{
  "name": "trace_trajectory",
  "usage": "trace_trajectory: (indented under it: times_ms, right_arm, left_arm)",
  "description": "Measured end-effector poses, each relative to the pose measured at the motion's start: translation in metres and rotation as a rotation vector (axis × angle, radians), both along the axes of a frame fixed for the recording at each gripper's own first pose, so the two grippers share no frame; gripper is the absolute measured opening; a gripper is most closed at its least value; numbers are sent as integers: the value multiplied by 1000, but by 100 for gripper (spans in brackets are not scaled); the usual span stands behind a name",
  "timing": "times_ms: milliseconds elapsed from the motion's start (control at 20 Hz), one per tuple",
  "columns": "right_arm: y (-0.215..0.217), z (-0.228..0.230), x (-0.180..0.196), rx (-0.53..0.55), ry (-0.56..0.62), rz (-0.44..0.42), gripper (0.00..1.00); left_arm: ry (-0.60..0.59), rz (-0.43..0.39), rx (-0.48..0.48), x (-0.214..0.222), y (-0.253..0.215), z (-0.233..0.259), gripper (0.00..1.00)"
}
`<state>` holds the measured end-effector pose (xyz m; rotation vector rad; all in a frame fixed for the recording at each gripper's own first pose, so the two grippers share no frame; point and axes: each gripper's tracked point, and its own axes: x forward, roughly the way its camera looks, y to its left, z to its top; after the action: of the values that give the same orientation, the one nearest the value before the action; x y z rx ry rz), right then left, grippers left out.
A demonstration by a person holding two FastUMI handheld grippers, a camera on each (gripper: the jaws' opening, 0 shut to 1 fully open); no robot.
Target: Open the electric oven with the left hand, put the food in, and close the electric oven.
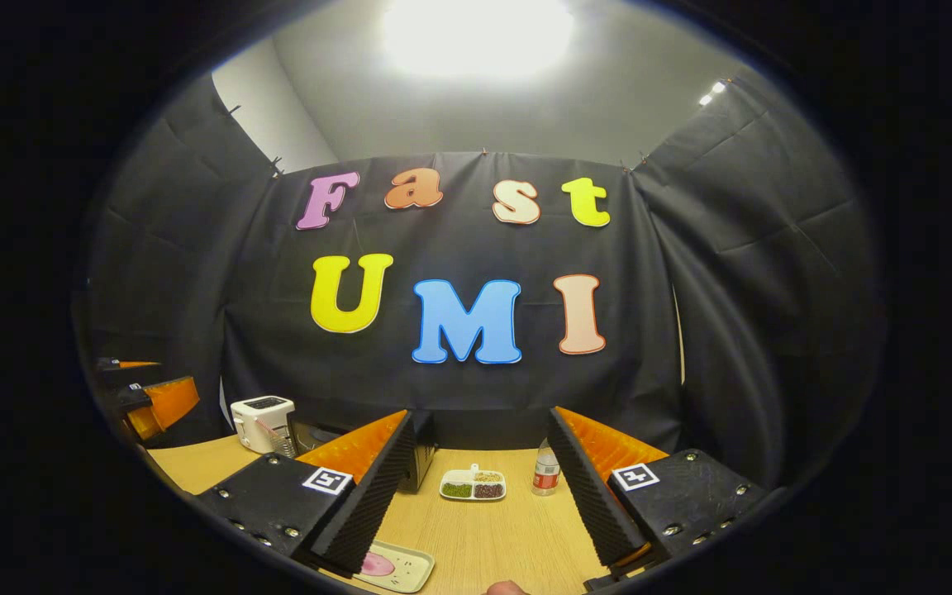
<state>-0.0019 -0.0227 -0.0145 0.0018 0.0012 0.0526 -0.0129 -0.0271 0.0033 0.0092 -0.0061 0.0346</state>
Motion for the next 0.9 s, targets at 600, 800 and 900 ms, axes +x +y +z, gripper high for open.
trace_trajectory:
  times_ms: [600,800,900]
  right_arm:
    - [-1,-13,24,12,16,-8,99]
    - [10,-13,39,3,14,-45,99]
    - [14,-15,49,-5,21,-64,99]
  left_arm:
    - [8,-4,0,95,15,-5,100]
    - [18,-46,-14,146,19,-17,100]
    - [29,-63,-17,171,23,-26,100]
